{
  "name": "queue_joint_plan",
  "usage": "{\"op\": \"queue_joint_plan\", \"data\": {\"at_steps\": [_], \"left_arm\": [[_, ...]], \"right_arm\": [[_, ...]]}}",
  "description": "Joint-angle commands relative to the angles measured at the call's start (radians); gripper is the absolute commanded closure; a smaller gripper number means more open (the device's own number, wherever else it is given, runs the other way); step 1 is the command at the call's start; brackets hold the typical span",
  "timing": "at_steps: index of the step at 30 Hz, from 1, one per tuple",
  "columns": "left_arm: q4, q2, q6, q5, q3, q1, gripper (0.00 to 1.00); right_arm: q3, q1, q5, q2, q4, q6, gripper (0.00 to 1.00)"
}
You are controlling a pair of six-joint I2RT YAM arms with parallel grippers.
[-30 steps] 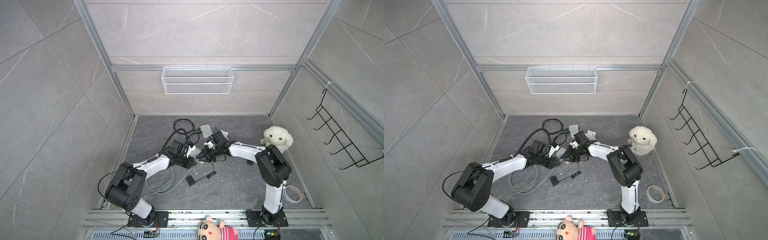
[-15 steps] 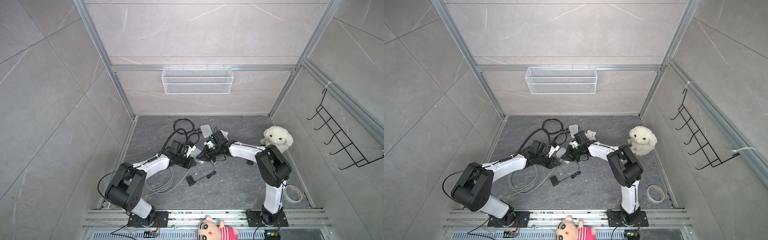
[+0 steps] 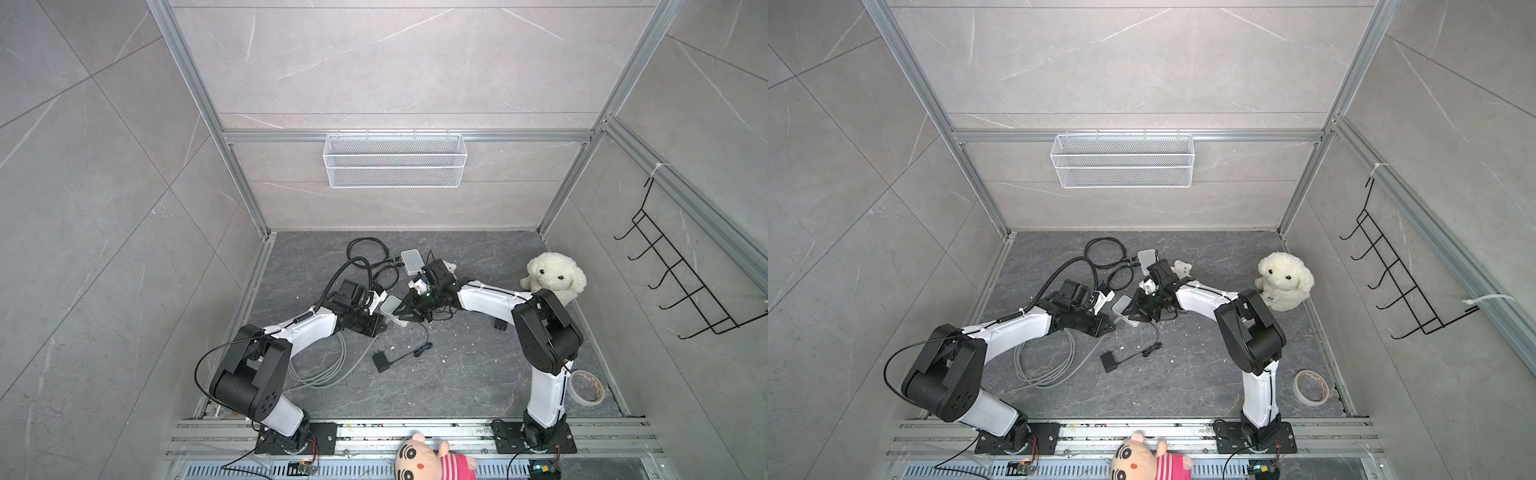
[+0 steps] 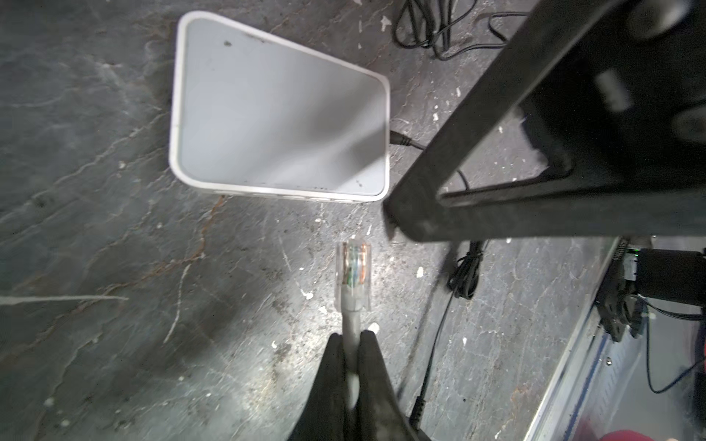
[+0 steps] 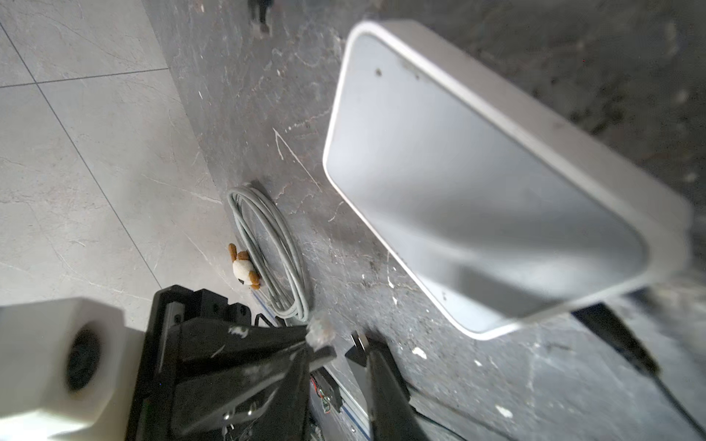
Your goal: Insert the plug into the switch port
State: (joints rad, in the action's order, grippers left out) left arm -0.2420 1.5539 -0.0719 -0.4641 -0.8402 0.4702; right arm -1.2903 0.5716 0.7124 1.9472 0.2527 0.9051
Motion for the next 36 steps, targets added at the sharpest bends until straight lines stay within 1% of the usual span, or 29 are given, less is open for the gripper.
{"op": "queue_joint_plan", "data": {"at_steps": [1,3,6,9,12,17,22,27,29,32,36], "left_arm": [[-0.086,0.031,0.067,0.075,-0.059,-0.010,1.00],[-0.106,0.047,0.073,0.117,-0.084,-0.010,1.00],[-0.141,0.086,0.081,0.164,-0.125,-0.010,1.00],[-0.172,0.132,0.074,0.184,-0.159,-0.009,1.00],[-0.177,0.145,0.058,0.201,-0.165,-0.007,1.00],[-0.215,0.187,0.052,0.212,-0.195,-0.007,1.00],[-0.195,0.191,0.051,0.209,-0.198,-0.001,1.00],[-0.180,0.195,0.076,0.267,-0.216,0.038,1.00],[-0.182,0.202,0.079,0.273,-0.229,0.045,1.00],[-0.195,0.217,0.065,0.297,-0.260,0.053,1.00],[-0.197,0.237,0.028,0.300,-0.292,0.082,1.00]], "right_arm": [[-0.107,-0.010,-0.105,0.007,0.150,-0.177,0.71],[-0.142,-0.011,-0.179,0.012,0.187,-0.238,0.70],[-0.170,-0.012,-0.243,0.023,0.191,-0.297,0.70],[-0.202,-0.013,-0.298,0.047,0.206,-0.365,0.68],[-0.221,-0.013,-0.327,0.065,0.221,-0.407,0.67],[-0.247,-0.015,-0.340,0.095,0.236,-0.439,0.67],[-0.302,-0.015,-0.319,0.173,0.270,-0.501,0.67],[-0.368,-0.015,-0.336,0.236,0.312,-0.572,0.66],[-0.387,-0.015,-0.338,0.250,0.329,-0.599,0.66],[-0.417,-0.015,-0.332,0.274,0.365,-0.643,0.66],[-0.424,-0.016,-0.331,0.287,0.396,-0.707,0.66]]}}
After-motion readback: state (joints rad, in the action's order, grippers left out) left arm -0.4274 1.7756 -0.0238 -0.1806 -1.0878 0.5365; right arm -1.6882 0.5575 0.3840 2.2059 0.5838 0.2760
